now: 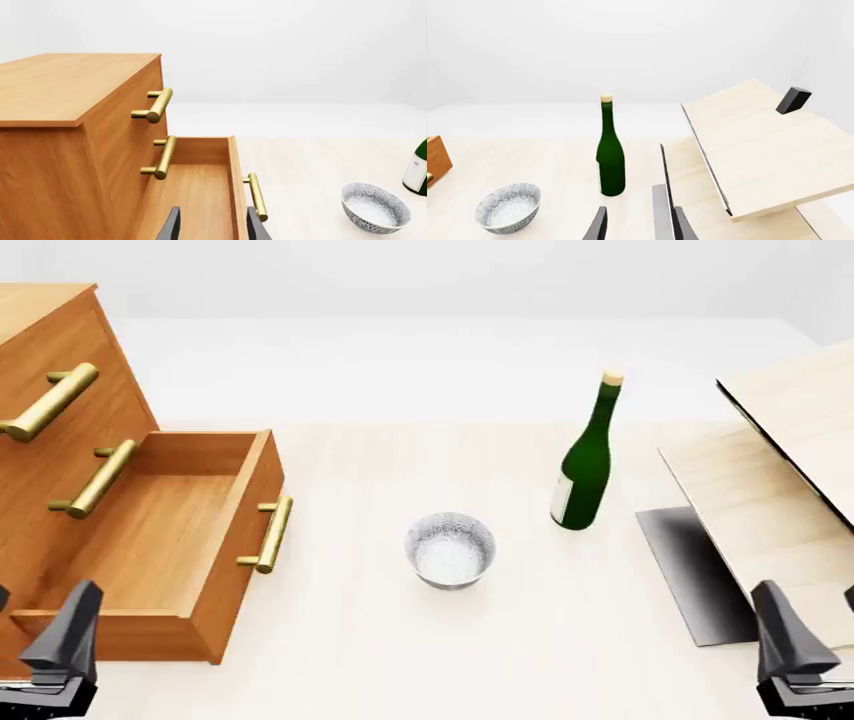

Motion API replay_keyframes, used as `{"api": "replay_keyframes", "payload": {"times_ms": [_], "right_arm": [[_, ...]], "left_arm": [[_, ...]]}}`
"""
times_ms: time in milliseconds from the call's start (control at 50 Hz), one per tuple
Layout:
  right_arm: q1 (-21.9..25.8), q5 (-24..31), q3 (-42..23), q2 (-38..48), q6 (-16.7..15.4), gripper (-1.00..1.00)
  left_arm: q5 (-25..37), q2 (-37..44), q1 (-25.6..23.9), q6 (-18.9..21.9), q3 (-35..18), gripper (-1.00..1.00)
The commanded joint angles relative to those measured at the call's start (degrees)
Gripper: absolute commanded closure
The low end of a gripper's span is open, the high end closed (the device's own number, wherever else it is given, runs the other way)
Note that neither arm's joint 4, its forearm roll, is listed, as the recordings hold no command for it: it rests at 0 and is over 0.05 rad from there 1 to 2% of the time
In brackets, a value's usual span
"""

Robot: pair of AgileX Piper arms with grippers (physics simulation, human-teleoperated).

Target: Put the bowl in the bottom drawer of the cabinet and close it.

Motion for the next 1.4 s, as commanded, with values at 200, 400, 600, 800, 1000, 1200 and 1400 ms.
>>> {"api": "replay_keyframes", "payload": {"times_ms": [200,400,600,800,1000,1200,1400], "right_arm": [[0.03,-0.07,-0.15,0.3,0.01,-1.0],[0.04,-0.07,-0.15,0.31,0.01,-1.0],[0.03,-0.07,-0.14,0.36,0.02,-1.0],[0.04,-0.07,-0.15,0.3,0.0,-1.0],[0.03,-0.07,-0.15,0.33,0.01,-1.0],[0.03,-0.07,-0.14,0.33,0.03,-1.0],[0.03,-0.07,-0.15,0.32,0.0,-1.0]], "left_arm": [[-0.35,0.01,-0.18,0.06,-0.17,-1.0],[-0.65,-0.02,-0.63,1.52,-0.18,-1.0],[-0.54,0.6,-0.77,1.74,-0.26,-1.0],[0.27,0.93,-1.68,2.51,-1.13,-1.0],[-0.92,4.8,-3.86,3.39,-1.91,-1.0],[-2.39,9.81,-5.08,3.87,-3.77,-1.0],[-3.62,16.66,-6.53,3.54,-6.6,-1.0]]}}
